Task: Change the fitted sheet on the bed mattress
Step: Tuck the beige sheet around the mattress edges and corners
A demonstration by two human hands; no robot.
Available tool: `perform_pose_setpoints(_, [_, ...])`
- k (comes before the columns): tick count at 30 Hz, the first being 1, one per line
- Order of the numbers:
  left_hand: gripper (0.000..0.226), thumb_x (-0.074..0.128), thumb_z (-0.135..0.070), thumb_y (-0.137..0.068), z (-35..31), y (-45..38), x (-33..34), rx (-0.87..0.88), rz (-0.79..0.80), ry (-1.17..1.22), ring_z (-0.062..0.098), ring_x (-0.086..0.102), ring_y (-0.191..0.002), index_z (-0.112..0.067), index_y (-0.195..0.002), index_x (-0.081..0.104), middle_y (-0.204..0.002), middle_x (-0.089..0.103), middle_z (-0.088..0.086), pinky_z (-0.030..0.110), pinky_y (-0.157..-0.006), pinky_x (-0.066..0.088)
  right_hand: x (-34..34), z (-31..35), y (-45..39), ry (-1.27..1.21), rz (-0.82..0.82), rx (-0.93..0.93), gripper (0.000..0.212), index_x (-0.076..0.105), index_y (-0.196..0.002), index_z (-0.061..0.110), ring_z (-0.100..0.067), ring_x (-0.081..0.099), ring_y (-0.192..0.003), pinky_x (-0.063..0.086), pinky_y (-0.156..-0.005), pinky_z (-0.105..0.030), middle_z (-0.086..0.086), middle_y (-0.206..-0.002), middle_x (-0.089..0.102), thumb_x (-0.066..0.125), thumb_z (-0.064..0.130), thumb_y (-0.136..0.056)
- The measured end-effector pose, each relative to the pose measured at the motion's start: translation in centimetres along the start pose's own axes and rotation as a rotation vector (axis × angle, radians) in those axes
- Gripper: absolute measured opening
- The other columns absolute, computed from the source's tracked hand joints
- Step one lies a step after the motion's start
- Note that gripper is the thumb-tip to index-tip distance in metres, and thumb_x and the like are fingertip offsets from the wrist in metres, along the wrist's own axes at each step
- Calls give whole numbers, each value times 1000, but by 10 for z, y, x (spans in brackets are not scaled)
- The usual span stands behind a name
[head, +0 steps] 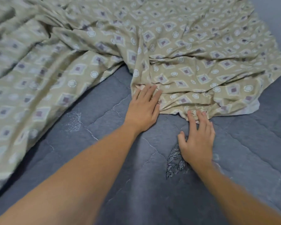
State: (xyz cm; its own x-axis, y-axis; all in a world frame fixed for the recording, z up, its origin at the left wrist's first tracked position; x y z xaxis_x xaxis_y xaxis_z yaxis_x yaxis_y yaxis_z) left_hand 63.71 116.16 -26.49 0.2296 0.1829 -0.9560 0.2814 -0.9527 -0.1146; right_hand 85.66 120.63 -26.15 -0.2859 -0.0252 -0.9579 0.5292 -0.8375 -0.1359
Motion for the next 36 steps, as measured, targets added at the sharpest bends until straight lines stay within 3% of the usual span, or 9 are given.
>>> perform_pose_setpoints(6, [57, 39, -39, -106, 70, 160, -47, -79, 34, -92, 27, 31, -155, -25, -161, 38, -168, 35, 5, 45, -126, 23, -8, 25, 18, 22, 37, 35, 71, 35, -161, 18, -39, 24, -153, 19, -125, -62, -19, -164, 31, 39, 38, -93])
perform_pose_setpoints(13, [60, 52, -38, -94, 127, 319, -134, -138, 139, -308, 33, 41, -146, -18, -151, 48, -160, 42, 13, 51, -114, 37, 5, 214, 128, -165, 292, -250, 54, 52, -149, 25, -35, 31, -149, 24, -125, -56, -8, -159, 40, 57, 39, -98])
perform_pose_setpoints(16, [63, 62, -35, -86, 158, 358, -175, -362, 157, -334, 36, 42, -140, -20, -146, 49, -157, 41, 14, 53, -103, 41, 6, 294, 147, -185, 422, -363, 51, 55, -141, 22, -32, 42, -137, 36, -115, -48, -4, -149, 48, 59, 32, -91])
perform_pose_setpoints(19, [62, 64, -32, -83, 194, 398, -189, -682, 299, -266, 36, 45, -122, -19, -139, 42, -138, 42, 13, 43, -79, 41, 9, 363, 161, -173, 597, -473, 63, 45, -151, 25, -28, 38, -137, 42, -110, -44, 0, -151, 43, 60, 23, -90])
perform_pose_setpoints(21, [61, 63, -21, -86, 212, 419, -191, -736, 356, -213, 34, 48, -115, -17, -141, 39, -129, 44, 12, 38, -69, 36, 12, 400, 168, -151, 641, -560, 73, 35, -158, 26, -28, 35, -139, 45, -109, -45, 1, -156, 37, 62, 20, -91])
perform_pose_setpoints(25, [20, 50, 2, -87, 243, 441, -213, -705, 108, 79, 40, 58, -83, -14, -97, 43, -85, 51, 11, 41, -60, 36, 20, 452, 176, -185, 591, -607, 88, 24, -163, 26, -26, 29, -144, 47, -110, -48, 3, -165, 25, 70, 17, -88])
perform_pose_setpoints(29, [24, 47, -3, -91, 272, 450, -244, -731, -85, 297, 32, 53, -68, -17, -110, 46, -74, 56, 9, 42, -60, 40, 20, 486, 179, -163, 441, -642, 103, 19, -165, 26, -28, 24, -151, 44, -113, -47, 0, -167, 25, 81, 24, -84])
perform_pose_setpoints(32, [30, 45, 1, -91, 285, 454, -265, -666, -134, 324, 24, 48, -61, -18, -114, 41, -67, 47, -1, 40, -56, 35, 22, 507, 170, -128, 354, -673, 89, 36, -157, 22, -31, 26, -153, 40, -118, -50, -4, -163, 35, 84, 30, -83])
perform_pose_setpoints(36, [31, 46, 3, -89, 301, 465, -266, -644, -111, 378, 24, 50, -75, -23, -105, 48, -77, 50, -10, 41, -64, 40, 28, 532, 157, -128, 288, -683, 55, 57, -129, 21, -36, 42, -132, 50, -96, -51, -13, -141, 46, 85, 25, -82])
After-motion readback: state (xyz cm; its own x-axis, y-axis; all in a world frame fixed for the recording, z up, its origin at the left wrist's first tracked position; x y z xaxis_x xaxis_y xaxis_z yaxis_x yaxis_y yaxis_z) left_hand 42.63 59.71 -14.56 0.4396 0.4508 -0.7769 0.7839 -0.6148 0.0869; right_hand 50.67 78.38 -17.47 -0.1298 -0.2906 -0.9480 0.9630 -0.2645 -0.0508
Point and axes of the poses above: each hand's wrist, its own y-axis away from the middle knuckle, its own x-axis out of the palm, z = x × y, the point moved 4 cm from there along -y, towards the middle knuckle
